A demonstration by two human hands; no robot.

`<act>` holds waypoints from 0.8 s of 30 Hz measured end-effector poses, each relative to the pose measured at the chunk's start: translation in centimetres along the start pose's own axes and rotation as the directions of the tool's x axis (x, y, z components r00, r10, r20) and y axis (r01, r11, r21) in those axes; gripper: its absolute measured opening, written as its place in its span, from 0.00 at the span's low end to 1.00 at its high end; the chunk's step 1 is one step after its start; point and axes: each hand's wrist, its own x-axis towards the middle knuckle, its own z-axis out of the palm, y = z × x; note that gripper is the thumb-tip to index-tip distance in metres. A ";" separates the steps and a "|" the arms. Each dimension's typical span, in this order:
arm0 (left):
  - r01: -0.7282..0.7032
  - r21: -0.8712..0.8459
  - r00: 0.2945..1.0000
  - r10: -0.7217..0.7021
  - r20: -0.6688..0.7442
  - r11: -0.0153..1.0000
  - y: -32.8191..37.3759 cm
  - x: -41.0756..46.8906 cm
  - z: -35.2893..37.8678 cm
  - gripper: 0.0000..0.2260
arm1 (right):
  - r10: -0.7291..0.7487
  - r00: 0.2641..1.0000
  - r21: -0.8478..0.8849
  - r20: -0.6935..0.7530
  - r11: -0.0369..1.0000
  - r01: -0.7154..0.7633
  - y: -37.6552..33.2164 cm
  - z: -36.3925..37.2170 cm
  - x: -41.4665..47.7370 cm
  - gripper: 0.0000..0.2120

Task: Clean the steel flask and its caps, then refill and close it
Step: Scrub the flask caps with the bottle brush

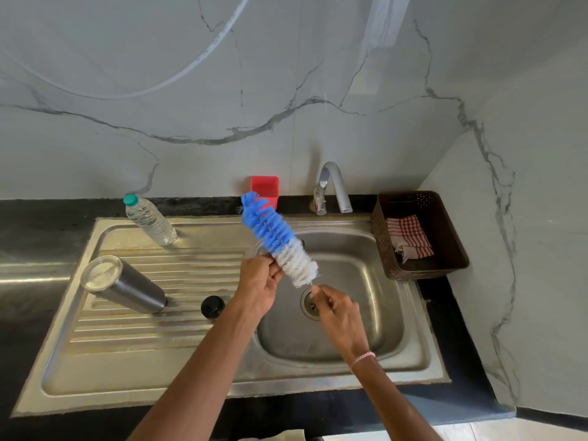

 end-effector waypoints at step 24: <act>-0.052 0.135 0.991 0.067 -0.112 0.990 0.1 -0.1 -1.6 0.08 | -0.227 0.965 -0.270 -0.130 0.945 0.186 2.4 -2.4 1.9 0.19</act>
